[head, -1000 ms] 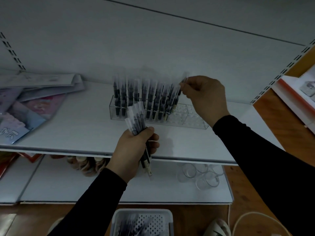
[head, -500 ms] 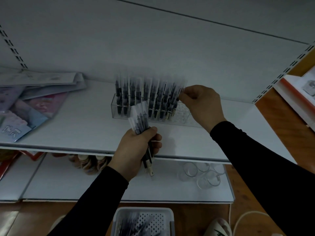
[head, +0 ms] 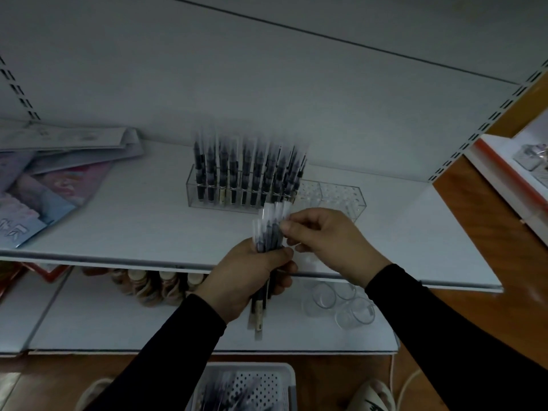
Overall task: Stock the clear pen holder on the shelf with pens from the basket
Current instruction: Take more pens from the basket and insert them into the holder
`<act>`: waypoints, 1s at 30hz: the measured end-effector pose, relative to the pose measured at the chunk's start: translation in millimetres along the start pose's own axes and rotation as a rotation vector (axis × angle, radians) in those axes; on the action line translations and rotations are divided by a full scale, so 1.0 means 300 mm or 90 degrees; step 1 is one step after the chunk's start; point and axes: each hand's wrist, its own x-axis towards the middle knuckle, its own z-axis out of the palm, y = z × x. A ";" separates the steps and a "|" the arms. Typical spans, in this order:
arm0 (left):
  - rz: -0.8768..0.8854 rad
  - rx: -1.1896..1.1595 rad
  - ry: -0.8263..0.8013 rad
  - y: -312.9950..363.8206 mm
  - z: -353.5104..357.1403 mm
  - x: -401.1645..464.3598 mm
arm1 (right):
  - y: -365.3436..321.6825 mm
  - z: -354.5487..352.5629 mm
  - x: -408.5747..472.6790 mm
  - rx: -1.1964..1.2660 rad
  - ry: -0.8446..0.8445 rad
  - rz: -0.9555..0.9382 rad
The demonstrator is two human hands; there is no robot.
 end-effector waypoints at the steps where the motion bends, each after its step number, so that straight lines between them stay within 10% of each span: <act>1: 0.003 -0.004 -0.005 0.000 0.002 0.000 | 0.003 -0.003 0.001 0.034 0.006 0.015; 11: 0.049 -0.073 0.098 0.011 -0.022 0.016 | -0.083 -0.151 0.076 0.234 0.241 -0.085; 30: 0.075 -0.069 0.127 0.009 -0.046 0.025 | -0.137 -0.156 0.138 -0.007 0.324 -0.257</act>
